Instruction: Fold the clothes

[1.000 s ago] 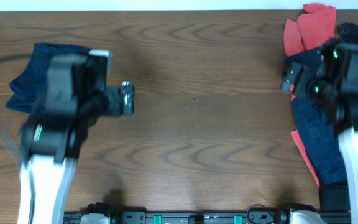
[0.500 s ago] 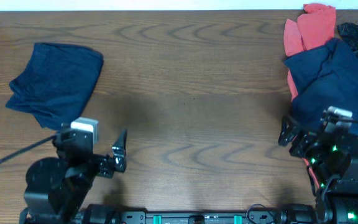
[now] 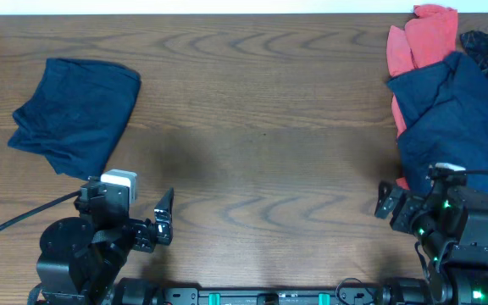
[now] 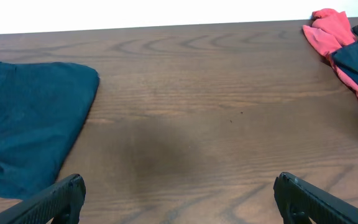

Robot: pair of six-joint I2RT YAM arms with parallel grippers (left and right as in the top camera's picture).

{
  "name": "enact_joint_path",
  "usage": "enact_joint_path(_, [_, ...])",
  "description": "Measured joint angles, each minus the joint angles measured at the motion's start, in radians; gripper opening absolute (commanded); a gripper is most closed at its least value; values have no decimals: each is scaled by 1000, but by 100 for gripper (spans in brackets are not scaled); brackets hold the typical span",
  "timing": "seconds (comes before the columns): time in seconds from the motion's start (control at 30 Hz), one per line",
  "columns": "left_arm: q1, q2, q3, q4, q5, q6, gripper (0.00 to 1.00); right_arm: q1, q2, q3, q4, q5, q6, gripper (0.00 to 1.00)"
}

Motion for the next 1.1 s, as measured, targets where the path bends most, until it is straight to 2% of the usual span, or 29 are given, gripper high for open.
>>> enact_joint_path(0.67, [0,0,0,-2,0,0,98,0,-12,-1,-15,17,-16,99])
enact_joint_path(0.9, [0,0,0,-3,0,0,98,0,-145,-2,45,-67,-177,99])
enact_joint_path(1.1, [0,0,0,-2,0,0,98,2,-334,-53,85,-96,-264,99])
